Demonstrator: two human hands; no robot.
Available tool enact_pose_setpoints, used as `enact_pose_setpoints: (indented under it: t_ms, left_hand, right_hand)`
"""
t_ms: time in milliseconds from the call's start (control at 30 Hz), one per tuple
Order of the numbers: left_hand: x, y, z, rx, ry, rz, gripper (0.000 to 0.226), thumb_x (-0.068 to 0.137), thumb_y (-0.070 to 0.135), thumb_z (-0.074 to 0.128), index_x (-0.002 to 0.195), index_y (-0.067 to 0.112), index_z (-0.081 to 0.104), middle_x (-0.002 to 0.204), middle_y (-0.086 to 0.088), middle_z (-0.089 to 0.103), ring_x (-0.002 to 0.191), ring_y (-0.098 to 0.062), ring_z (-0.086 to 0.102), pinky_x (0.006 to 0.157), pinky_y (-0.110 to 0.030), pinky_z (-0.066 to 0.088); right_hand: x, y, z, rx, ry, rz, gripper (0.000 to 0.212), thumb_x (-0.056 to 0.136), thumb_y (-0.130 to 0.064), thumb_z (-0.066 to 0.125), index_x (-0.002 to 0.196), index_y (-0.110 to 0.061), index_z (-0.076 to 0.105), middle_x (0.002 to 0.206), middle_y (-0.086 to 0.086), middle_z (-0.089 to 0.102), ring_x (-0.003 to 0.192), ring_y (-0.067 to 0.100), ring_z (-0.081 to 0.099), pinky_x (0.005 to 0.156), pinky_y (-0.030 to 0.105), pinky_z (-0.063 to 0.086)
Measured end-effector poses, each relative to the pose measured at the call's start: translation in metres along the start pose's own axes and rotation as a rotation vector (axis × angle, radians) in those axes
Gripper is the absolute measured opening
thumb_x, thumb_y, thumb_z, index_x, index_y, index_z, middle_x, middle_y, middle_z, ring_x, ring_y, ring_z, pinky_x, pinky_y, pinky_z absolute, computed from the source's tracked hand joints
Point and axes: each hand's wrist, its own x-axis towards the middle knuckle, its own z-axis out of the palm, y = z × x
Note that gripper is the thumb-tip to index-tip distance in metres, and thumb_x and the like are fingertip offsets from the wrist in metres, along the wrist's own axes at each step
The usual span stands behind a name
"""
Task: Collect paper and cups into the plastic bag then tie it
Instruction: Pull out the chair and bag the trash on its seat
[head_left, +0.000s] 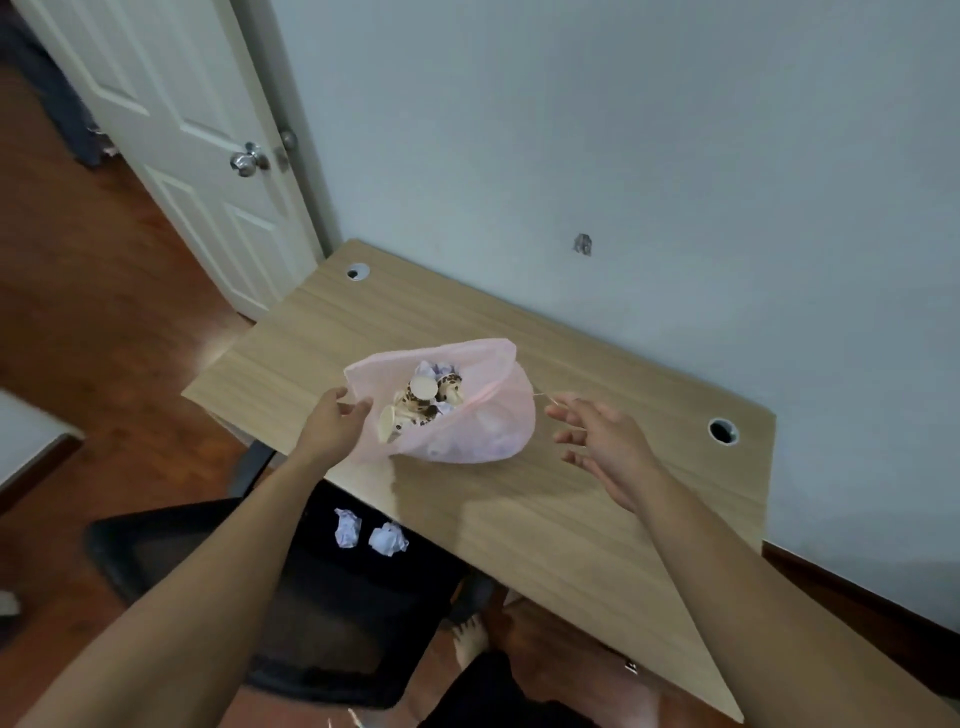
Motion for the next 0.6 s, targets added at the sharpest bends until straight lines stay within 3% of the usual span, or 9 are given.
enact_pose_setpoints:
  t_ms: [167, 333, 467, 600]
  left_hand:
    - [-0.091, -0.003, -0.019, 0.046, 0.0, 0.041, 0.064, 0.106, 0.05, 0.06, 0.158, 0.017, 0.043, 0.131, -0.003, 0.065, 0.103, -0.02, 0.072, 0.095, -0.052, 0.061]
    - [-0.169, -0.031, -0.045, 0.25, -0.038, 0.126, 0.056, 0.108, 0.047, 0.058, 0.155, 0.019, 0.05, 0.137, 0.001, 0.063, 0.12, -0.021, 0.065, 0.102, -0.043, 0.054]
    - [-0.218, -0.064, -0.07, 0.397, -0.066, 0.191, 0.05, 0.11, 0.044, 0.056, 0.154, 0.022, 0.052, 0.137, 0.003, 0.063, 0.12, -0.015, 0.062, 0.096, -0.03, 0.048]
    - [-0.254, -0.097, -0.089, 0.532, -0.161, 0.191, 0.044, 0.109, 0.024, 0.06, 0.151, 0.031, 0.05, 0.143, 0.001, 0.057, 0.13, -0.019, 0.061, 0.104, -0.033, 0.051]
  right_hand:
    - [-0.051, 0.028, 0.005, -0.018, -0.09, 0.004, 0.025, 0.108, -0.032, 0.064, 0.121, -0.016, 0.078, 0.115, 0.001, 0.082, 0.082, 0.019, 0.066, 0.072, 0.036, 0.056]
    - [-0.091, 0.078, 0.024, -0.081, -0.187, -0.017, 0.024, 0.11, -0.033, 0.061, 0.117, -0.018, 0.078, 0.115, -0.002, 0.082, 0.085, 0.02, 0.066, 0.074, 0.036, 0.056]
    - [-0.123, 0.119, 0.055, -0.151, -0.272, -0.018, 0.026, 0.108, -0.038, 0.064, 0.116, -0.016, 0.077, 0.112, -0.004, 0.082, 0.091, 0.017, 0.071, 0.076, 0.034, 0.06]
    - [-0.155, 0.149, 0.09, -0.295, -0.376, -0.084, 0.021, 0.107, -0.04, 0.066, 0.113, -0.025, 0.08, 0.115, -0.007, 0.081, 0.108, 0.013, 0.075, 0.095, 0.038, 0.063]
